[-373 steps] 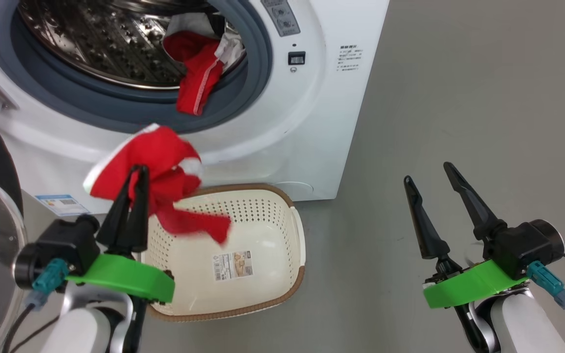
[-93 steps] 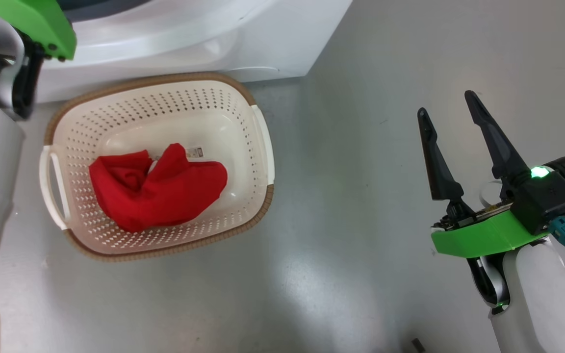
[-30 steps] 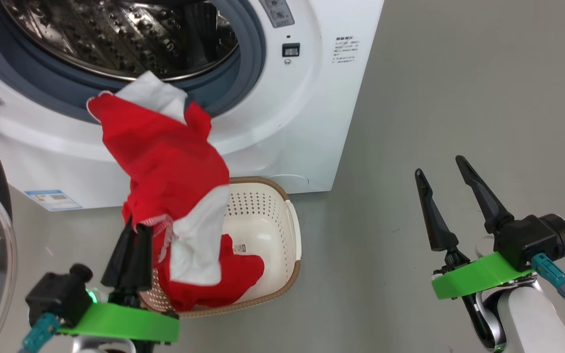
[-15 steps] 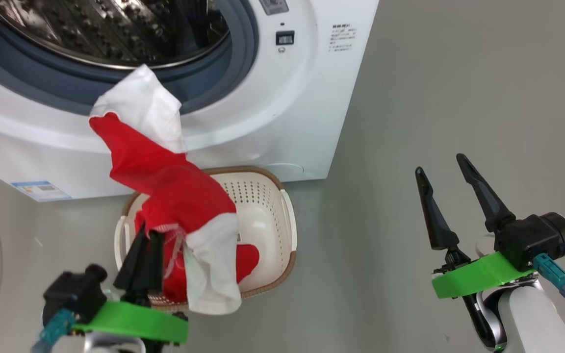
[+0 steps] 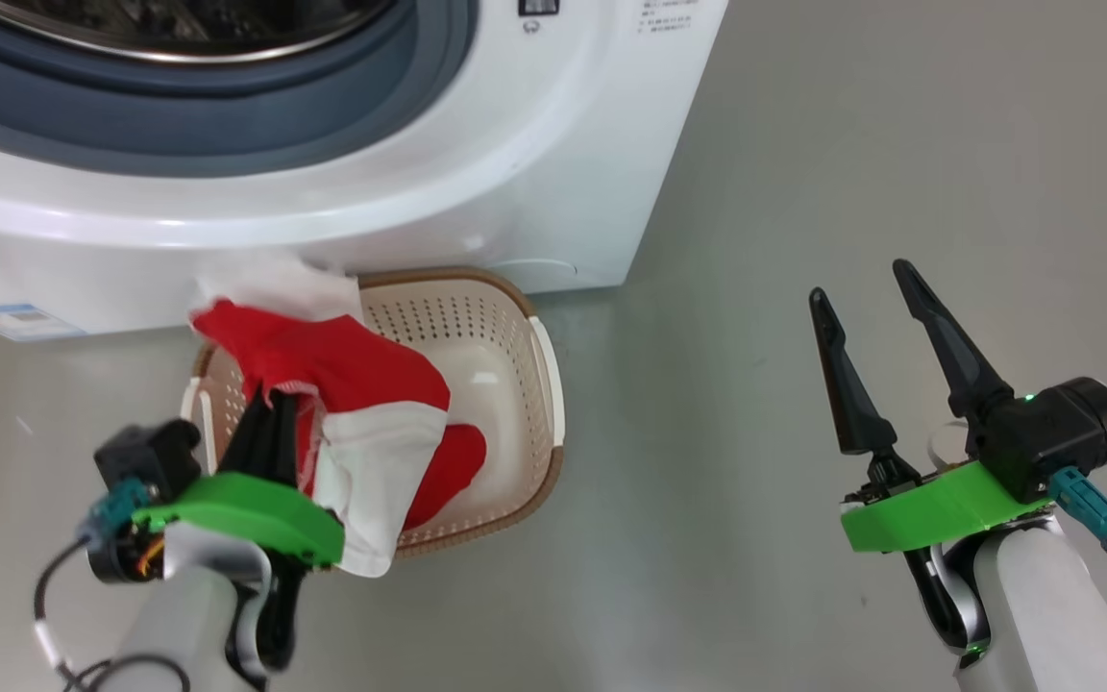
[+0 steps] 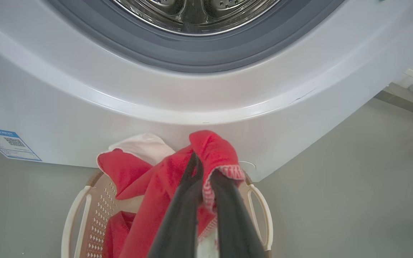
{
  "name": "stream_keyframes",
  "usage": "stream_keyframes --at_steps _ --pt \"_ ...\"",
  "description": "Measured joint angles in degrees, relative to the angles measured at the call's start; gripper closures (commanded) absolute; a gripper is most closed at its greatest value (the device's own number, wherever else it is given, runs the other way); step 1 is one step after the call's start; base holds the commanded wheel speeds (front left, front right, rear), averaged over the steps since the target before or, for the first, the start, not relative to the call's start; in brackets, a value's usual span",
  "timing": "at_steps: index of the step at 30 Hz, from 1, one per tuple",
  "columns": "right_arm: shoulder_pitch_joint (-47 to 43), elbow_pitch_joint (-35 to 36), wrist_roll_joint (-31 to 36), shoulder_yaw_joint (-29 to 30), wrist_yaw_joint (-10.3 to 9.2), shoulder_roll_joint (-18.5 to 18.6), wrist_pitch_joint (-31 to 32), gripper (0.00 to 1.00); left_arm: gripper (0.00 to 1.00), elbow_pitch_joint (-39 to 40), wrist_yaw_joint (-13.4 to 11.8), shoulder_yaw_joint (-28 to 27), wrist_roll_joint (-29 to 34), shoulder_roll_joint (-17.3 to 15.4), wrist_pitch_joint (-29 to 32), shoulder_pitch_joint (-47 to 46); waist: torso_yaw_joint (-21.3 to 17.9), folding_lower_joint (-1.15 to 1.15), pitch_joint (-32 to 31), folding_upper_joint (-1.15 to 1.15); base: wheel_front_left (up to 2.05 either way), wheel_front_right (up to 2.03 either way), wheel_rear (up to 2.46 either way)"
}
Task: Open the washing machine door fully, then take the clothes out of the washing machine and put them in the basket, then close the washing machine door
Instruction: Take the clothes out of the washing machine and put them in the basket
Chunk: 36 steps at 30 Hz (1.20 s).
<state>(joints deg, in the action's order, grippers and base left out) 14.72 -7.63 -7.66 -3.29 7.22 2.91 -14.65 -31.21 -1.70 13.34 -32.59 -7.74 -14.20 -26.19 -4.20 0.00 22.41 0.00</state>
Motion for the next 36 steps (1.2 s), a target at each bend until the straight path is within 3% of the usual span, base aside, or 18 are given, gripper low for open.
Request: stream_keyframes --at_steps 6,13,17,22,31,32,33,34,36 --pt "1.11 0.09 -0.07 -0.74 0.00 0.01 0.00 0.00 1.00 -12.41 1.77 -0.91 -2.55 1.48 2.26 -7.33 -0.73 0.00 3.00 0.00 0.00 0.00 0.00" --pt "3.21 0.45 -0.81 -1.68 0.00 0.01 0.00 0.00 1.00 -25.70 1.87 -2.49 -5.06 1.74 6.30 -14.95 -1.88 0.00 6.70 0.00 0.00 0.00 0.00" --pt "3.94 0.56 -1.76 -2.34 0.00 0.01 0.00 0.00 1.00 -31.43 3.80 -2.87 -5.95 1.58 9.05 -18.58 -2.94 0.00 8.63 0.00 0.00 0.00 0.00" --pt "4.32 0.75 -1.96 -2.49 0.00 0.01 0.00 0.00 1.00 -36.46 5.30 -2.40 -6.66 0.99 11.96 -21.86 -4.48 0.00 10.65 0.00 0.00 0.00 0.00" --pt "5.73 1.37 -2.53 -2.93 0.00 0.00 0.00 0.00 1.00 -40.83 5.33 -0.94 -6.16 -0.04 13.96 -24.74 -6.33 0.00 13.84 0.00 0.00 0.00 0.00" --pt "5.83 1.41 -2.54 -2.94 0.00 0.01 0.00 0.00 0.82 -41.06 5.34 -0.70 -6.12 -0.02 14.06 -24.80 -6.46 0.00 14.07 0.00 0.00 0.00 0.00" --pt "5.83 1.38 -2.54 -2.94 0.00 0.01 0.00 0.00 0.47 -41.23 5.34 -0.46 -6.11 0.00 14.05 -24.82 -6.57 0.00 14.27 0.00 0.00 0.00 0.00" --pt "5.83 1.37 -2.54 -2.93 0.00 0.01 0.00 0.00 0.00 -41.38 5.34 -0.31 -6.11 0.02 14.04 -24.83 -6.63 0.00 14.43 0.00 0.00 0.00 0.00" --pt "5.83 1.27 -2.54 -2.92 0.00 0.00 0.00 0.00 0.00 -41.58 5.34 -0.20 -6.11 0.12 13.52 -24.85 -6.56 0.00 14.54 0.00 0.00 0.00 0.00"
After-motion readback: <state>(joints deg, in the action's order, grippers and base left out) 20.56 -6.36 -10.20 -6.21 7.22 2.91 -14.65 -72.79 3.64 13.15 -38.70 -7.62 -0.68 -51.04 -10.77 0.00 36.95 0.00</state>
